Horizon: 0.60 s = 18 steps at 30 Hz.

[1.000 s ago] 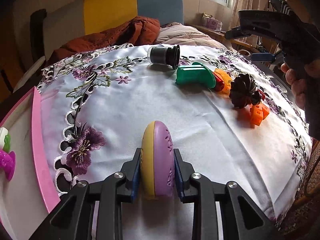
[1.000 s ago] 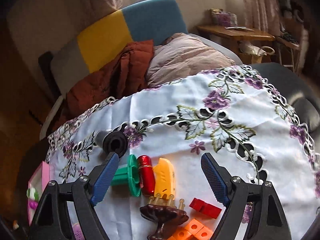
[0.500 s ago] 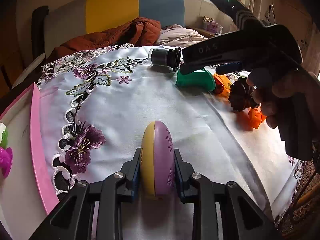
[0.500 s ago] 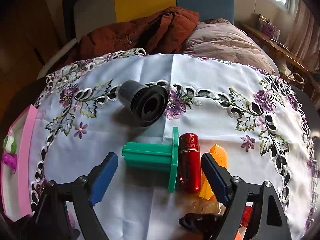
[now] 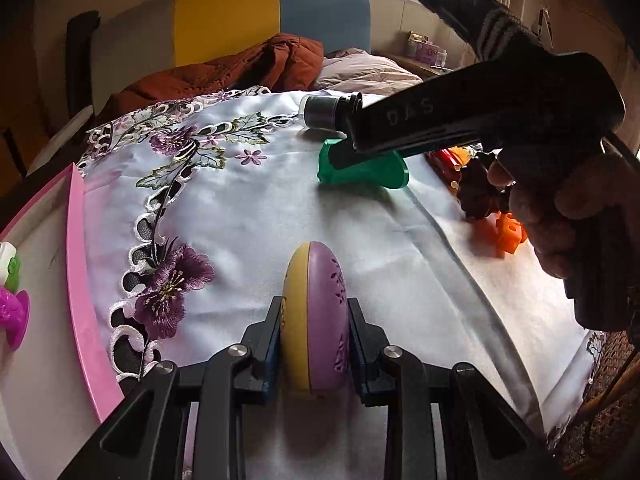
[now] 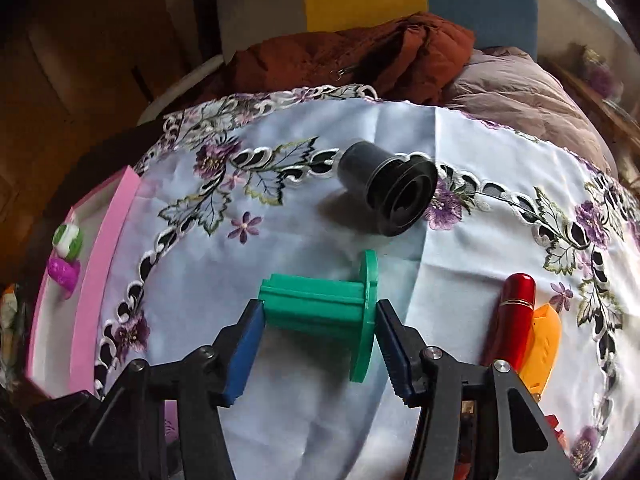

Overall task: Organize rigid objects
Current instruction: 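Grasp the purple-yellow oval with the left tool while the right tool approaches the green spool, then grasp the green spool with the right tool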

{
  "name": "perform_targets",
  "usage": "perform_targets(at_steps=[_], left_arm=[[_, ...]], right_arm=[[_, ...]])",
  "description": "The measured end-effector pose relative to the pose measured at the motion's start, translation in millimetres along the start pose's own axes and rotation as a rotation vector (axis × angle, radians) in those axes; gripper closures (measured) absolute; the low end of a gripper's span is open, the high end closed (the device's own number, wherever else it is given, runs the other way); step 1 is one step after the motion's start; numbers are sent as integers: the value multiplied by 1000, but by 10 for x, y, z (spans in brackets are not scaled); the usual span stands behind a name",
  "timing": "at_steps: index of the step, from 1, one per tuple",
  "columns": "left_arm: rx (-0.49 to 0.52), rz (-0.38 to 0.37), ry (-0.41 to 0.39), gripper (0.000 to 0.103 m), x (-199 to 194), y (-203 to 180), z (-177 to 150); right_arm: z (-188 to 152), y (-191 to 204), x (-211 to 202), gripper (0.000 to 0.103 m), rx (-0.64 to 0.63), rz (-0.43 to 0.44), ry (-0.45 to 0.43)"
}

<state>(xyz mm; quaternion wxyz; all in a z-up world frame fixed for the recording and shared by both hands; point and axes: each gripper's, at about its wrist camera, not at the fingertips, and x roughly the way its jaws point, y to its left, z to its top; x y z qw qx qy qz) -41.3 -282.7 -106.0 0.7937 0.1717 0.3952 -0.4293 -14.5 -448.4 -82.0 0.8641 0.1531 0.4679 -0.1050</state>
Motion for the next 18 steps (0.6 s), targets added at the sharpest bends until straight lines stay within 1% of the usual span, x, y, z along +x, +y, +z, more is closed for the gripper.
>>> perform_targets(at_steps=[2, 3, 4, 5, 6, 9, 11, 13, 14, 16, 17, 18], left_arm=[[-7, -1, 2, 75, -11, 5, -3], [-6, 1, 3, 75, -17, 3, -8], [-3, 4, 2, 75, -23, 0, -16], [1, 6, 1, 75, -28, -4, -22], [2, 6, 1, 75, -31, -4, -25], [2, 6, 2, 75, -34, -2, -25], [5, 8, 2, 75, -32, -3, -26], [2, 6, 1, 75, -40, -1, -36], [-1, 3, 1, 75, -39, 3, -36], [-8, -4, 1, 75, -34, 16, -33], [-9, -4, 1, 75, -34, 17, -34], [-8, -3, 0, 75, -35, 14, -35]], right_arm=[[-41, 36, 59, 48, -9, 3, 22], [-53, 39, 73, 50, -9, -1, 26], [-61, 40, 86, 54, -9, -5, 29], [-61, 33, 102, 63, -4, -9, 32], [-58, 19, 132, 75, 5, -11, 42], [-60, -11, 134, 75, 17, -18, 41], [-45, -12, 147, 67, 20, -9, 46], [-36, -10, 154, 30, 25, 9, 56], [-38, -10, 159, 25, 29, 23, 62], [-35, -4, 152, 23, 31, 37, 66], [-31, -10, 150, 20, 36, 43, 65], [-27, -21, 149, 12, 45, 47, 65]])
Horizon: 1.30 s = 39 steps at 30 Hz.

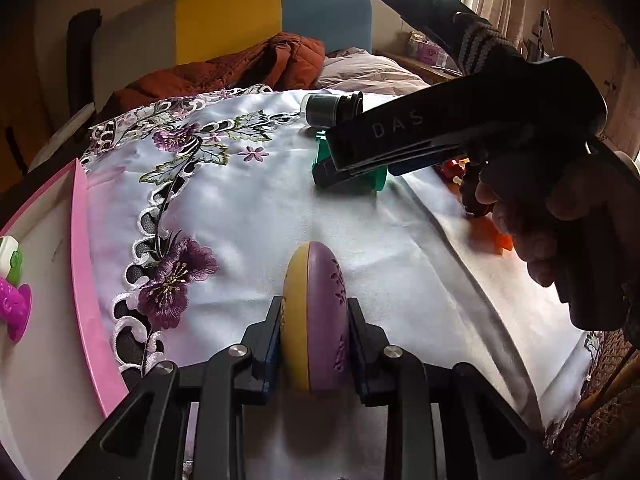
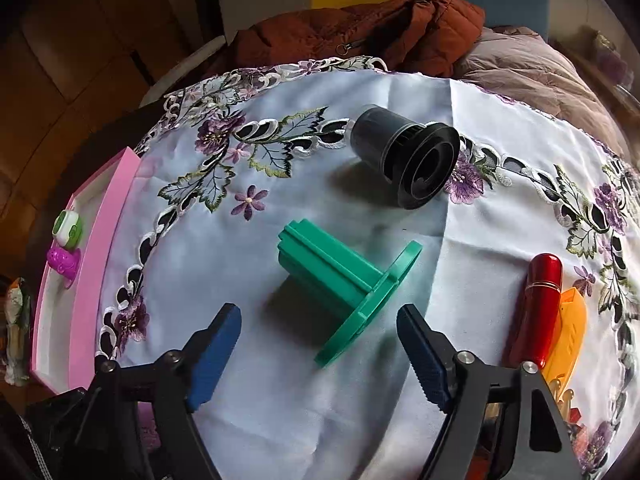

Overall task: Organize rigid objects
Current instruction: 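Grasp the green spool with the right tool, then carry the purple-yellow oval into the tray and open the left tool while the right tool holds the spool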

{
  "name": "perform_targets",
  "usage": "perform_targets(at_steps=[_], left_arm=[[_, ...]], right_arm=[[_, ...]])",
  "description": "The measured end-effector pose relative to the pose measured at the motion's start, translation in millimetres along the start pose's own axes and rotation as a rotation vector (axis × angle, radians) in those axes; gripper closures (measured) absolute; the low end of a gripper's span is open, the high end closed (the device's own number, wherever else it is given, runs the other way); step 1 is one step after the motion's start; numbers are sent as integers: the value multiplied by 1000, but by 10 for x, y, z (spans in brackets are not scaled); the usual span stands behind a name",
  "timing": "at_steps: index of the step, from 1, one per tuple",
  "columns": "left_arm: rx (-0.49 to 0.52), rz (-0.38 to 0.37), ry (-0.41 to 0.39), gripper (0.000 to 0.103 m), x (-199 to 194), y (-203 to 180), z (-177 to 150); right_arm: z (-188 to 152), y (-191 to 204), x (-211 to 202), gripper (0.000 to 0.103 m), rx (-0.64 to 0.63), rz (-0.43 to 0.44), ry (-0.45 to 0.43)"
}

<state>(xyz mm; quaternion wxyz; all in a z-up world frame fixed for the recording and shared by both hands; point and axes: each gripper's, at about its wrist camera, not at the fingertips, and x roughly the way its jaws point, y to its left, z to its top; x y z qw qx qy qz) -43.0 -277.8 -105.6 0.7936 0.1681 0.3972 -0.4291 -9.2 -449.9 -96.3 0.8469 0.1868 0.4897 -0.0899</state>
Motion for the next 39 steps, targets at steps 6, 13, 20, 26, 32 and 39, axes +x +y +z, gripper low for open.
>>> perform_targets(at_steps=[6, 13, 20, 26, 32, 39], left_arm=[[-3, 0, -2, 75, -3, -1, -3], [1, -1, -1, 75, -10, 3, -2], [13, 26, -2, 75, -29, -29, -4], [-12, 46, 24, 75, -92, -38, -14], [-50, 51, 19, 75, -231, 14, 7], [-80, 69, -55, 75, -585, 108, 115]], right_arm=[[33, -78, -34, 4, 110, 17, -25], [144, -7, 65, 41, 78, -112, -67], [73, 8, 87, 40, 22, -142, -45], [78, -27, 101, 40, 41, -108, -47], [68, 5, 144, 40, 7, -143, -49], [65, 5, 146, 40, 0, -150, -55]])
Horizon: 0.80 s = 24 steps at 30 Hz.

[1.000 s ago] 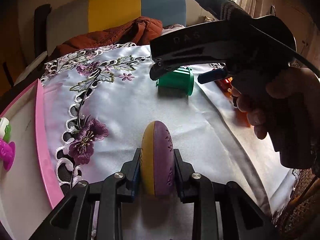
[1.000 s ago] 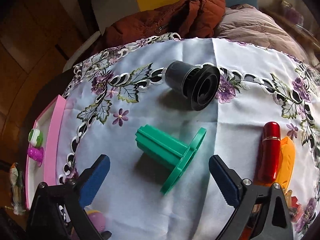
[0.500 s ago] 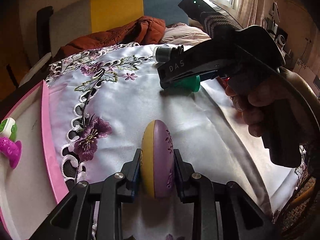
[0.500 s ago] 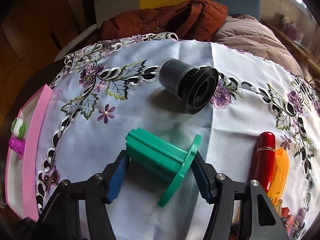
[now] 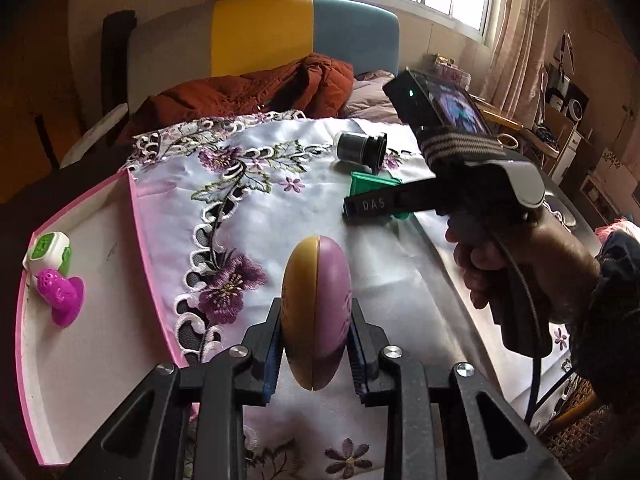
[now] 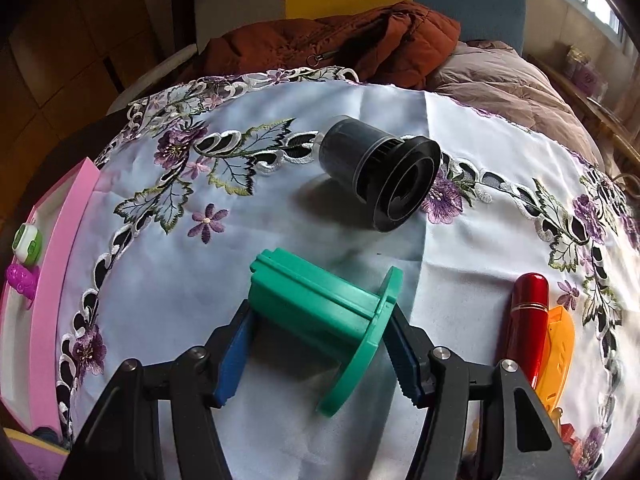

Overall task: Organize rigid objects
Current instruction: 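Carry the purple-yellow oval into the tray and open the left tool while the right tool holds the spool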

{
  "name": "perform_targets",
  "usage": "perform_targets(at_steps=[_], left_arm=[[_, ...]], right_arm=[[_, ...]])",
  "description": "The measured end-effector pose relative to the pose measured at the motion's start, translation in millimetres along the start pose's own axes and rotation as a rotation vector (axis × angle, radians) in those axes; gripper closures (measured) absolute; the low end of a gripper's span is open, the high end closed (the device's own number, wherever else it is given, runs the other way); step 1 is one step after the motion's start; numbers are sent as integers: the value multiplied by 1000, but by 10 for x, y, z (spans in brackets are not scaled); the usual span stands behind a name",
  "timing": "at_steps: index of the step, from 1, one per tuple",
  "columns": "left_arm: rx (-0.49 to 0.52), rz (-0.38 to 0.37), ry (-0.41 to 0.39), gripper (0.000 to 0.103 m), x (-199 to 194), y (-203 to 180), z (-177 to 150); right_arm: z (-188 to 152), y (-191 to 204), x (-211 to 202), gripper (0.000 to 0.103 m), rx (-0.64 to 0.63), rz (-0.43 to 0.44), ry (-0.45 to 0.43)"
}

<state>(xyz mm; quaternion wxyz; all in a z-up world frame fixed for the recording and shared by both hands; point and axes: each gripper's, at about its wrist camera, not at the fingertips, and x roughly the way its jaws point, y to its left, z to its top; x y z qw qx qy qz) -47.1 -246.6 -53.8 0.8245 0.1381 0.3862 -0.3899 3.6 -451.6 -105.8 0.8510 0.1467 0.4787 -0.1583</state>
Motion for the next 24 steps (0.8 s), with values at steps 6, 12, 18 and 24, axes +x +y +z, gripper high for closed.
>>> perform_targets(at_steps=[6, 12, 18, 24], left_arm=[[-39, 52, -58, 75, -303, 203, 90], [-94, 111, -69, 75, -447, 463, 79], [-142, 163, -64, 75, -525, 729, 0], [-213, 215, -37, 75, -543, 1082, -141]], right_arm=[[-11, 23, -3, 40, -18, -15, -6], [-20, 29, -8, 40, -27, -23, -11], [-21, 33, -6, 40, -26, -24, -11], [-18, 34, 4, 40, -22, -23, -8]])
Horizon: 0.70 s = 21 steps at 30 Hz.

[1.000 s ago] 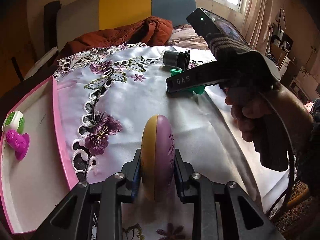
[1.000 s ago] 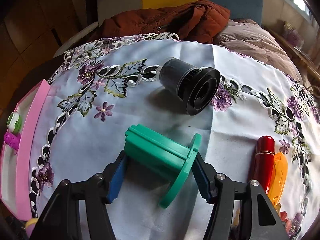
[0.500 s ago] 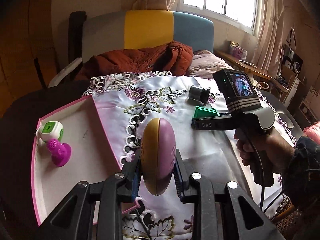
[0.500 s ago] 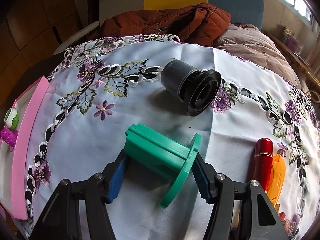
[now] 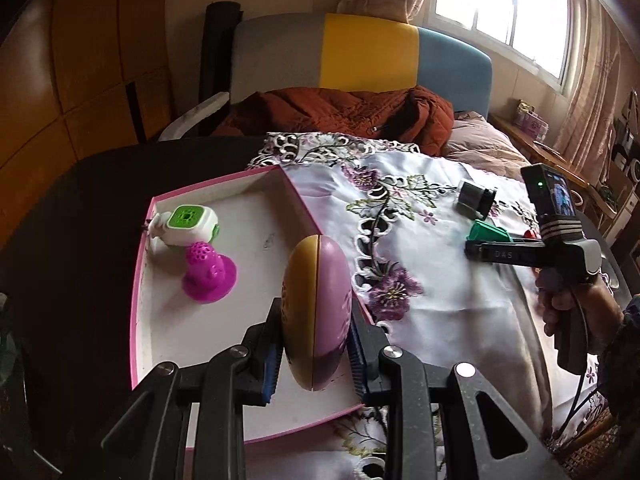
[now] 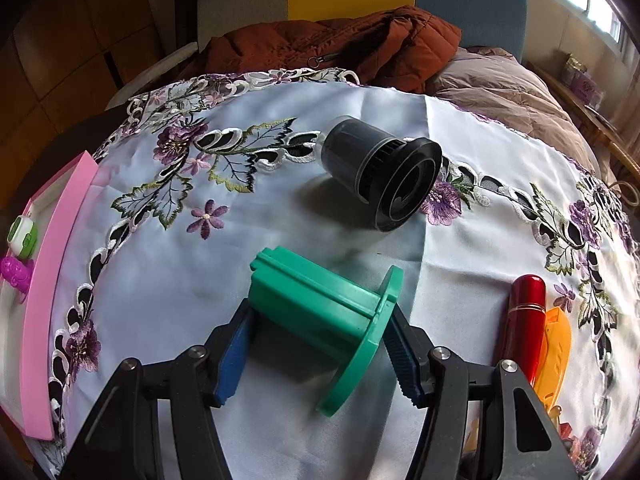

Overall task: Organize rigid objects
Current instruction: 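Carry the purple-yellow oval into the tray and open the left tool while the right tool holds the spool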

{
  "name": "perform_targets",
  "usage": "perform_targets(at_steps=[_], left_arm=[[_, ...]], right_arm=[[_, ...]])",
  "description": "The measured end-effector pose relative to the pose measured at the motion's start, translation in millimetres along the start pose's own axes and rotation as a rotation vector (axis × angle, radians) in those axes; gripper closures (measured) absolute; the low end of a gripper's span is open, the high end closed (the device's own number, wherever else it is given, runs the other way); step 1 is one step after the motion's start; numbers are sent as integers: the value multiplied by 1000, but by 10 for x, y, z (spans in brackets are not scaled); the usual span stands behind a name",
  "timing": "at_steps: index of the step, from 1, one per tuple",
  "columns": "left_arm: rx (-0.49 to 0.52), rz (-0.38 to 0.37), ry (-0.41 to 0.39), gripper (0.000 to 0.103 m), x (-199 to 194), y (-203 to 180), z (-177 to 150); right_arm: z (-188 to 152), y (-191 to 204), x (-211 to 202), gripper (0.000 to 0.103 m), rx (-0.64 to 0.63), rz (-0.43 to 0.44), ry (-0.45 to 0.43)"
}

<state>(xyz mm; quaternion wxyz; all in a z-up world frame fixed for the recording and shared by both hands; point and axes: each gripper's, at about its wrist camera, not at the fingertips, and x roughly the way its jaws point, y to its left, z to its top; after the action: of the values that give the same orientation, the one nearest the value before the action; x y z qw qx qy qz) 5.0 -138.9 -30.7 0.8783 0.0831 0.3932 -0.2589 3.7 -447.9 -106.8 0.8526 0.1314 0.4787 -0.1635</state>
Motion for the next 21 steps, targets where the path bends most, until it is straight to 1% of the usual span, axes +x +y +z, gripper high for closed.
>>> perform_targets(at_steps=[9, 13, 16, 19, 21], left_arm=[[-144, 62, 67, 75, 166, 583, -132], [-207, 62, 107, 75, 259, 831, -163], [-229, 62, 142, 75, 382, 937, -178], [-237, 55, 160, 75, 511, 984, -143], [-215, 54, 159, 75, 604, 997, -92]], right_arm=[[-8, -10, 6, 40, 1, 4, 5], [-16, 27, -1, 40, -23, -12, -5], [-15, 29, -2, 40, -28, -12, -7], [-17, 32, -6, 40, -32, -14, -11], [-17, 35, -6, 40, -35, -14, -13]])
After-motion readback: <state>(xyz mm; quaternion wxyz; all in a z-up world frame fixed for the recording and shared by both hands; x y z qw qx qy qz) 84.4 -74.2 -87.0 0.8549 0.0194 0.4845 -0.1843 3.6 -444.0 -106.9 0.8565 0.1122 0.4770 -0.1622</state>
